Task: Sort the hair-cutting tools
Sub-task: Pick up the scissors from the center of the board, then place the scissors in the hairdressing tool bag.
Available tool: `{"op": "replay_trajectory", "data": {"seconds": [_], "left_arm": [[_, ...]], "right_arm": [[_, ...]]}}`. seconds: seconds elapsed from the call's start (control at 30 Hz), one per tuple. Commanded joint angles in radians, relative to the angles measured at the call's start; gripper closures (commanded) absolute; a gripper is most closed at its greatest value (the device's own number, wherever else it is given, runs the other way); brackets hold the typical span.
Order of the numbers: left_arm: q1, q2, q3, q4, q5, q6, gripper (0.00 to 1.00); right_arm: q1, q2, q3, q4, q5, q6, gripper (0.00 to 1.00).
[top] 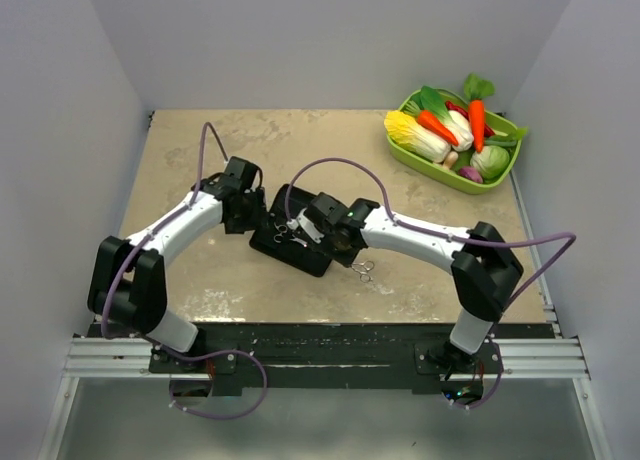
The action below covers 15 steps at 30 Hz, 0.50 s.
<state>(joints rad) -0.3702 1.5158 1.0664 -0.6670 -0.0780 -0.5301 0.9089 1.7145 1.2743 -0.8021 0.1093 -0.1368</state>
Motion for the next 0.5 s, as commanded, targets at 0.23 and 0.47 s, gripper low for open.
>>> {"op": "replay_trajectory", "data": {"seconds": [0.23, 0.47], "left_arm": [[0.016, 0.124, 0.004, 0.11, -0.06, 0.024, 0.45], [0.016, 0.159, -0.029, 0.138, -0.082, 0.035, 0.46]], "right_arm": [[0.007, 0.14, 0.19, -0.057, -0.013, -0.063, 1.0], [0.042, 0.203, 0.22, -0.082, -0.04, -0.066, 1.0]]}}
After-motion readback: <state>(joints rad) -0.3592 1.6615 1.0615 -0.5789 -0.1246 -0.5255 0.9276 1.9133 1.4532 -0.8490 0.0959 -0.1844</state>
